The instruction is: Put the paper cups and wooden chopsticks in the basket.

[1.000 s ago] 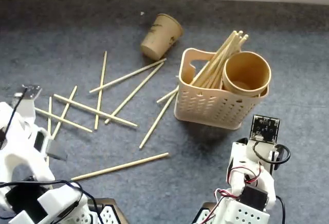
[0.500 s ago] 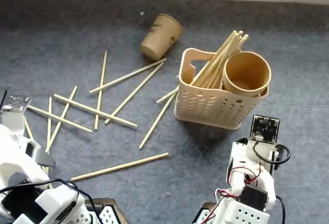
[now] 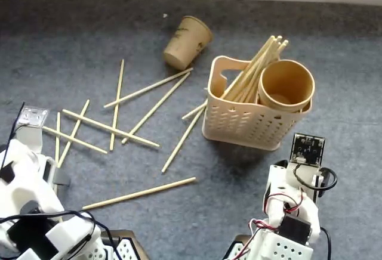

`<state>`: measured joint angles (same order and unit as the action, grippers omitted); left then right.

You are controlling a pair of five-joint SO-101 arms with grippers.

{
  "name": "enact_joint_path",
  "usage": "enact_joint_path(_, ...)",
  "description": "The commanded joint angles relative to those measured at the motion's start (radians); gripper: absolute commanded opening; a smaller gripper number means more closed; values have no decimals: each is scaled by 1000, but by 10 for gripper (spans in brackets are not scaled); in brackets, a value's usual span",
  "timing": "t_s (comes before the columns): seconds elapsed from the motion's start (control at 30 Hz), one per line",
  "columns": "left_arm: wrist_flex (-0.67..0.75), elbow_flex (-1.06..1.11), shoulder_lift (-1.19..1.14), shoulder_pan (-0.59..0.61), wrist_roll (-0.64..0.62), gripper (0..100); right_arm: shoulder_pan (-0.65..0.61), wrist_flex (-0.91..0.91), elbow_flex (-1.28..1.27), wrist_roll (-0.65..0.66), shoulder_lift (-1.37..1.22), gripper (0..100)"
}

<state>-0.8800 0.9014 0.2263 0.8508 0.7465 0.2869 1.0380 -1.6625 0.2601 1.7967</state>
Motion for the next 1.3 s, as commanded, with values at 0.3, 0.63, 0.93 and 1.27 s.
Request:
enact_joint_path(0.3,18,5,21,-71,-21,5,-7,-18,-81,15,5,336)
enact_joint_path(0.63,18,19,24,-154,-20,3,-7,-18,-81,15,5,336)
enact_joint_path(0.93,-238,-392,33,-289,-100,4,-7,-21,-81,15,5,336)
enact_joint_path(1.27,-571,-1004,24,-745,-350,4,-7,-21,-81,15,5,336)
